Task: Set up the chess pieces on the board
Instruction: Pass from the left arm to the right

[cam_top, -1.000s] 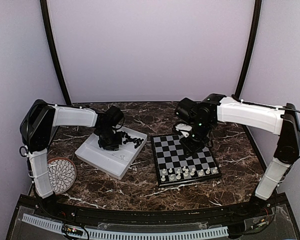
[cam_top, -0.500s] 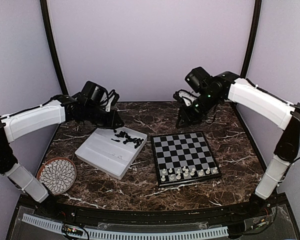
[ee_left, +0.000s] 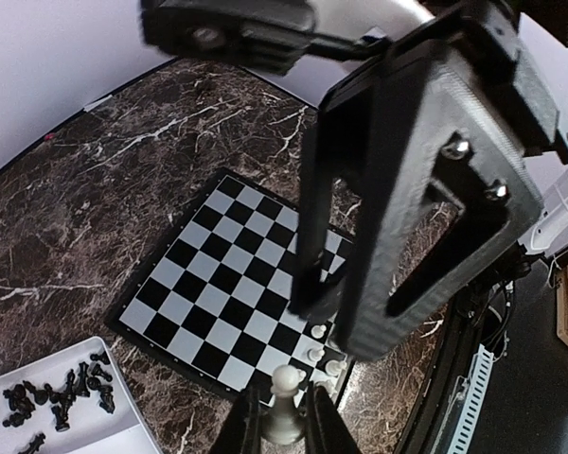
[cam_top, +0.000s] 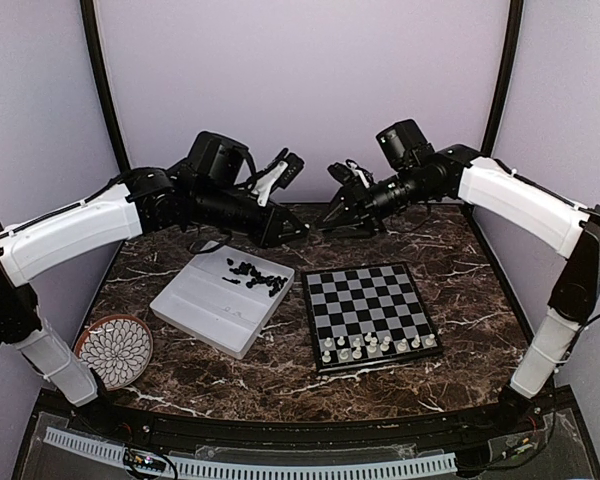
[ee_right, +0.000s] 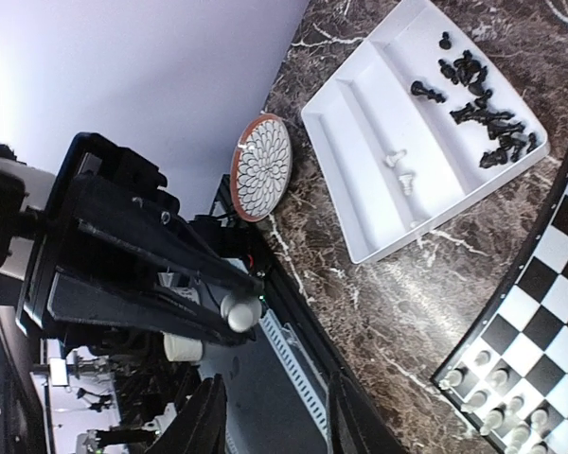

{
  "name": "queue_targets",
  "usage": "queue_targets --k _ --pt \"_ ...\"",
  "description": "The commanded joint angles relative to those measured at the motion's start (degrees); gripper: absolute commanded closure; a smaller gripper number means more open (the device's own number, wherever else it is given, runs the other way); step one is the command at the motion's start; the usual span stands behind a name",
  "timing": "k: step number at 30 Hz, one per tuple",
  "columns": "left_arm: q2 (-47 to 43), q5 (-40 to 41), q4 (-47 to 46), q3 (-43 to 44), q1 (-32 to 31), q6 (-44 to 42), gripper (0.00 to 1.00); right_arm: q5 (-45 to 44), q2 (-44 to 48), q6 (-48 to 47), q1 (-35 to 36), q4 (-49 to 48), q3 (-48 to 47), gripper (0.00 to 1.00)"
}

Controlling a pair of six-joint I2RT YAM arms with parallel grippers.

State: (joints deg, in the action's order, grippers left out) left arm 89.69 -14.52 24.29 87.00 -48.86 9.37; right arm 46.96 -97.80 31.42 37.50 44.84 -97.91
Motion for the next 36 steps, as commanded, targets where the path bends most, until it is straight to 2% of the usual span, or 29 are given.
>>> queue_targets --k 1,6,12,22,28,33,36 --pt "0.95 0.77 3.24 3.11 -1.97 -4.48 0.9 9.39 2.2 10.81 -0.05 -13.71 5.49 0.62" --pt "1.64 1.1 3.92 4.74 -2.98 -5.55 0.9 9.82 2.4 13.19 -0.05 -16.41 7.23 0.62" --pt "2.19 1.58 4.23 5.83 -3.8 -6.17 0.9 11.02 2.67 15.95 -0.01 -20.24 9.61 0.67" --pt "2.54 2.23 3.36 6.19 -4.63 -6.2 0.89 12.95 3.13 19.25 0.0 -24.28 12.8 0.83" --pt "2.76 2.47 2.56 6.12 -4.77 -6.03 0.89 13.01 3.31 19.88 -0.05 -25.42 14.03 0.97" --pt "2.45 3.35 1.99 5.24 -4.77 -5.89 0.81 10.77 3.36 17.33 -0.18 -23.28 13.33 1.0" --pt "1.91 4.21 1.75 3.99 -4.77 -5.43 0.7 7.58 3.32 13.27 -0.69 -18.62 11.8 1.0"
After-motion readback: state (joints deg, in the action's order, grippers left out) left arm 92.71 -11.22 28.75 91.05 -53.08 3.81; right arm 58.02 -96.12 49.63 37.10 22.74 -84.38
